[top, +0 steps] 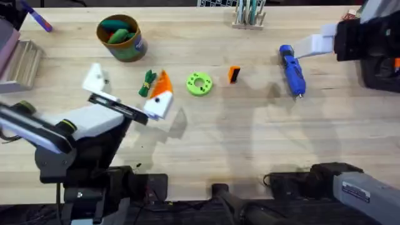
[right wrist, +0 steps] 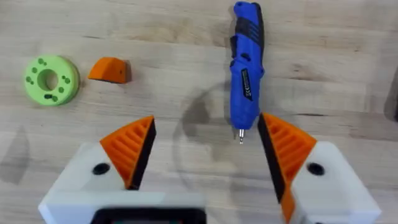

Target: Pick up the gripper from the table and insert it into the empty holder that is missing its gripper. Then pick up a screw, insert it into the mounting hole, and use the screwdriver to tighten it. Finally, clean up the table by picking up the vegetable and placing it into the bucket.

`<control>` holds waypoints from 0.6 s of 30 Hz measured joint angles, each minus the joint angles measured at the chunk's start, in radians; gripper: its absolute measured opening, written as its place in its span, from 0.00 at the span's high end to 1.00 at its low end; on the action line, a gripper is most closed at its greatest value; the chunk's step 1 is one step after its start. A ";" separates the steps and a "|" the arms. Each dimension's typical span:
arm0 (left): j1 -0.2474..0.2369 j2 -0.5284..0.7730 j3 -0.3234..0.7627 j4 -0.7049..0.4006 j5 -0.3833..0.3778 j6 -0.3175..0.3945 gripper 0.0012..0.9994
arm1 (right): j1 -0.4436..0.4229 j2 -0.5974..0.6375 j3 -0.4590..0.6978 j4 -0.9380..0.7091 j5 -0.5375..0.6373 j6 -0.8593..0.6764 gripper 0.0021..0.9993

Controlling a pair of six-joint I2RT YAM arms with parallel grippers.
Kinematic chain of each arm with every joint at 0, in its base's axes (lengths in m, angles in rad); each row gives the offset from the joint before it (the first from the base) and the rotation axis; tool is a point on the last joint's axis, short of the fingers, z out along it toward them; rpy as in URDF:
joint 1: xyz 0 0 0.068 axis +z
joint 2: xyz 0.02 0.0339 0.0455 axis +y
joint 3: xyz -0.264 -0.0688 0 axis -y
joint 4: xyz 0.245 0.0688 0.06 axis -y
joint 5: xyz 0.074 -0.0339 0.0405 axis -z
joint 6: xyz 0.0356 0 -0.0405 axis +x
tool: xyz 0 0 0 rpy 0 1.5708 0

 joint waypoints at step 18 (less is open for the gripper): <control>0.000 0.000 0.000 -0.218 0.526 0.000 0.01 | 0.000 0.000 0.000 0.000 0.000 0.000 0.01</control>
